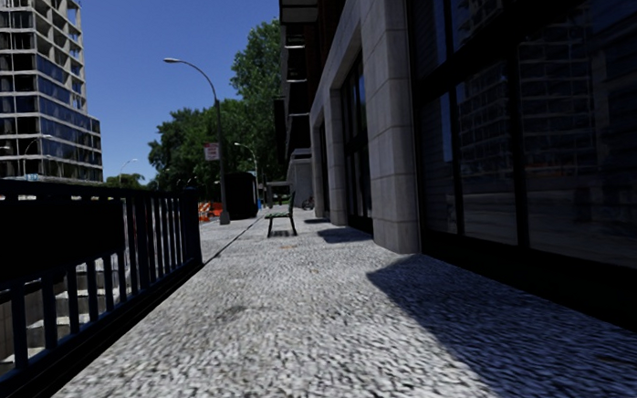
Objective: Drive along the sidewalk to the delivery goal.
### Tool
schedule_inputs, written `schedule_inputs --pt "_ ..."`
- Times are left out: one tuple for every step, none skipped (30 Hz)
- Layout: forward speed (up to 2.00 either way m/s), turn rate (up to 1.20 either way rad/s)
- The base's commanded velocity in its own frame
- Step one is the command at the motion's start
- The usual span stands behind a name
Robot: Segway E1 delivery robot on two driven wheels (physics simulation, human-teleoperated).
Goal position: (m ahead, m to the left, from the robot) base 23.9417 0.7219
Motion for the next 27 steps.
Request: schedule_inputs --pt "2.00 0.00" --pt "2.00 0.00" --pt "2.00 0.00" --pt "2.00 0.00" --pt "2.00 0.00" --pt "2.00 0.00" --pt "2.00 0.00" --pt "2.00 0.00" --pt "2.00 0.00" --pt "2.00 0.00" --pt "2.00 0.00" --pt "2.00 0.00" --pt "2.00 0.00" --pt "2.00 0.00" --pt "2.00 0.00" --pt "2.00 0.00" --pt "2.00 0.00" --pt "2.00 0.00" --pt "2.00 0.00" --pt "2.00 0.00" --pt "2.00 0.00" --pt "2.00 0.00" --pt "2.00 0.00" --pt "2.00 0.00" --pt "2.00 0.00" --pt "2.00 0.00" --pt "2.00 0.00"
